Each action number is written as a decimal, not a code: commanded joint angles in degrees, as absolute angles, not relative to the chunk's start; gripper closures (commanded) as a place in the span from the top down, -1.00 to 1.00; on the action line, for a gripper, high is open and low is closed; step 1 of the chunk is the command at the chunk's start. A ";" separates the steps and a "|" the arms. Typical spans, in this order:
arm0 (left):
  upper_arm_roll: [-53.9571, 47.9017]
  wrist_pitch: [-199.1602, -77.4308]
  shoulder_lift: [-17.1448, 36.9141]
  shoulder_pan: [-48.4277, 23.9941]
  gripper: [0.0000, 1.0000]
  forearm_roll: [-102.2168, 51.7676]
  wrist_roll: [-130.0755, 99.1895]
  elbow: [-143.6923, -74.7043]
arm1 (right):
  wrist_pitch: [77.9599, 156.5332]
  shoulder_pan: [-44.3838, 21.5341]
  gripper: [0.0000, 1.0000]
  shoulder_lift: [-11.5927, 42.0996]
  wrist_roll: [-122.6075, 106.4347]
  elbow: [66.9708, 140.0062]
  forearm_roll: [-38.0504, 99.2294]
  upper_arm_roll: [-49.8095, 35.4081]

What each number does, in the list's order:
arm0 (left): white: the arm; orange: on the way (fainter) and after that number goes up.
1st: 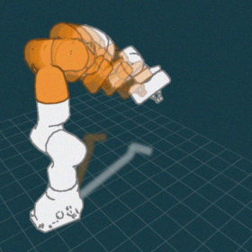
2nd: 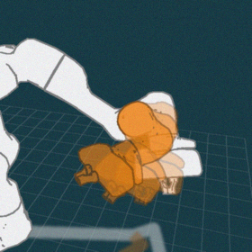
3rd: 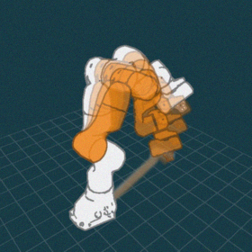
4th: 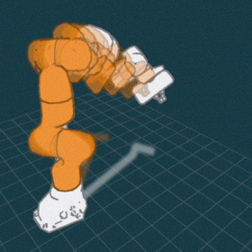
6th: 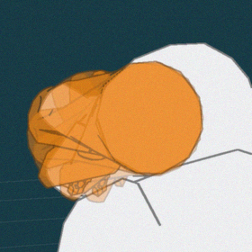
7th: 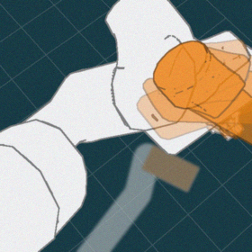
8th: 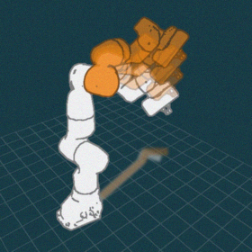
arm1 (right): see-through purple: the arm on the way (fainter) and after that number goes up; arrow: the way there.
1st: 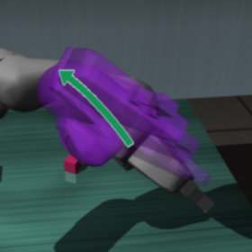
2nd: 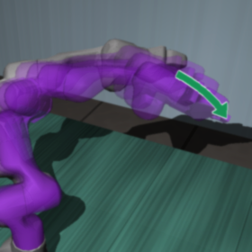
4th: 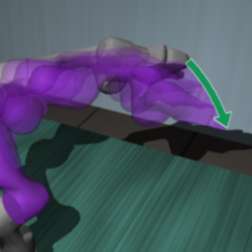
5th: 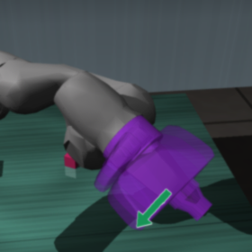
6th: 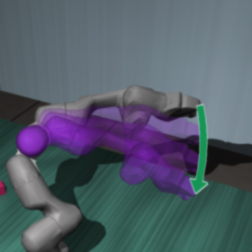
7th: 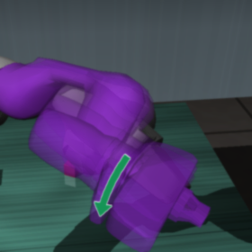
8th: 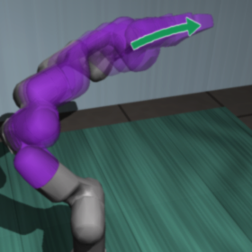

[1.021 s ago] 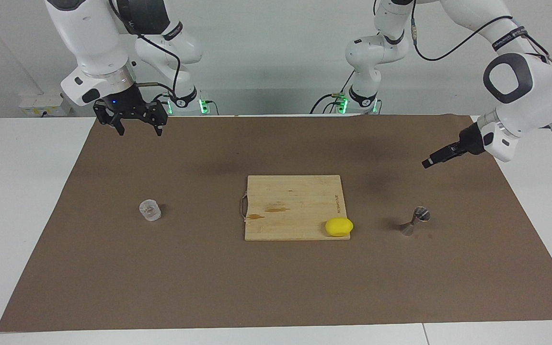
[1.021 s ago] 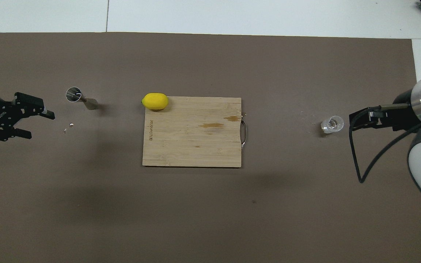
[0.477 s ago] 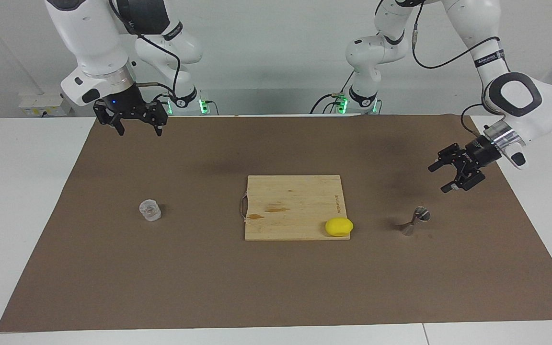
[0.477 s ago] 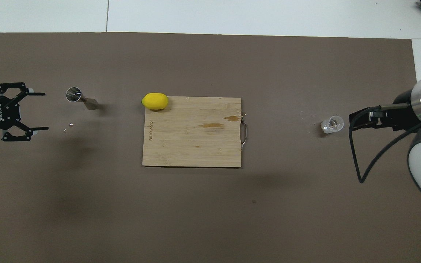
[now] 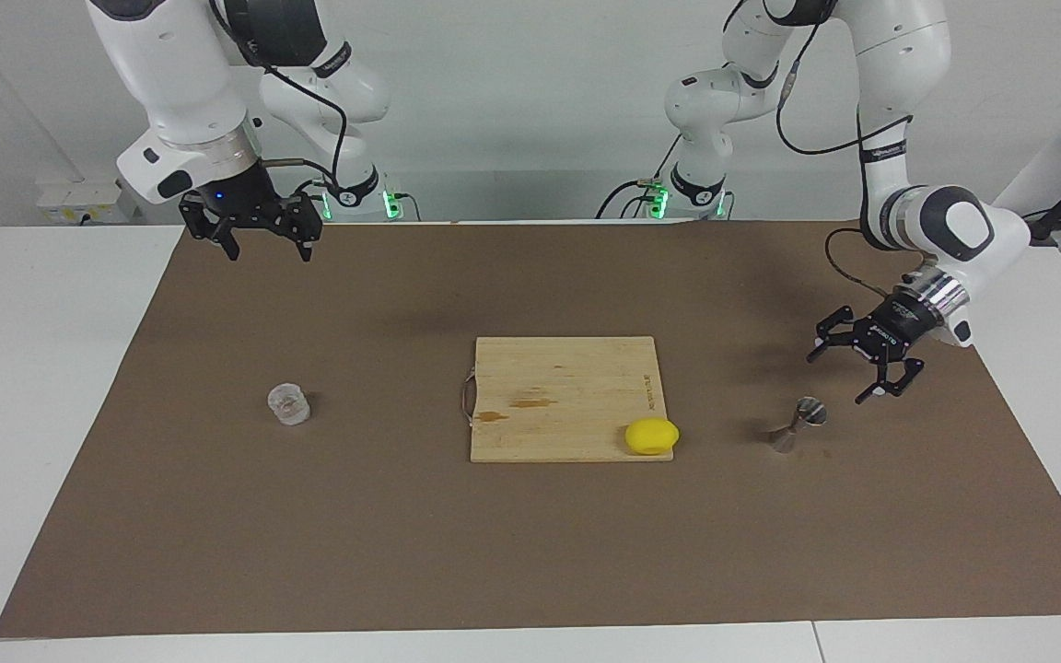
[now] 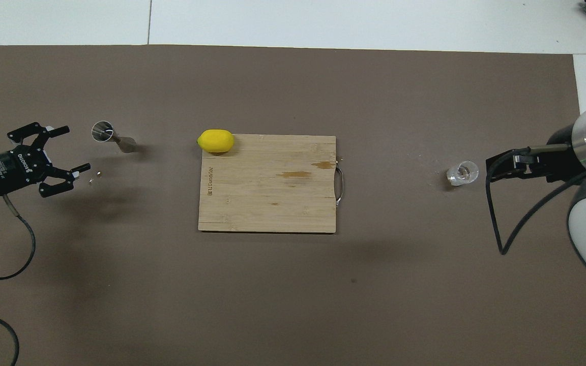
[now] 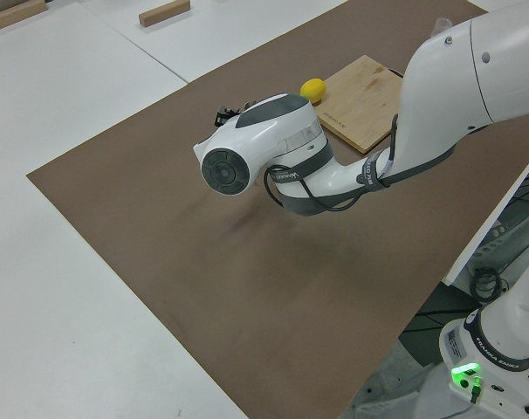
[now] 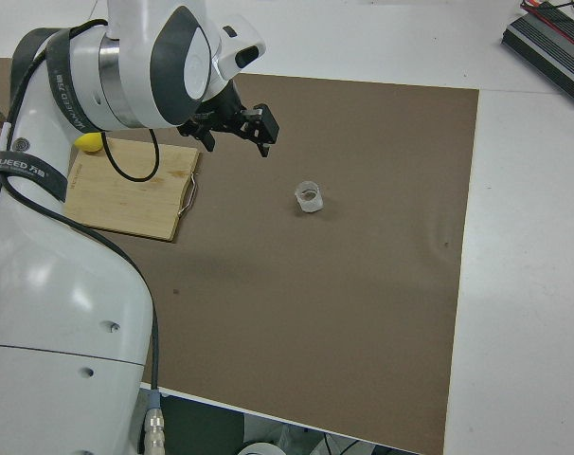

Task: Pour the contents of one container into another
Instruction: 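Open the left gripper and move it toward the small metal cup, then close the left gripper around the small metal cup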

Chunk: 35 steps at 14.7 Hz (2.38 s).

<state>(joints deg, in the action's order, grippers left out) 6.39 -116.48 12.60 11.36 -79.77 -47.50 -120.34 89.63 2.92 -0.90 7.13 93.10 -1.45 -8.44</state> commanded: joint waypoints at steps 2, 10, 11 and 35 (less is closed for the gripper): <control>5.80 -119.97 12.30 9.59 1.00 -87.78 -48.69 -123.48 | 89.30 3.87 0.99 -1.76 6.24 93.96 -0.44 -8.79; 5.80 -125.24 13.18 5.71 1.00 -95.79 -48.51 -124.45 | 89.30 3.87 0.99 -1.76 6.24 93.96 -0.44 -8.79; 5.80 -125.85 13.27 5.71 1.00 -96.84 -48.60 -124.63 | 89.30 3.87 0.99 -1.76 6.24 93.96 -0.44 -8.79; 5.80 -129.81 13.45 2.72 0.72 -107.23 -48.43 -125.77 | 89.30 4.04 0.99 -1.76 6.24 93.96 -0.44 -8.79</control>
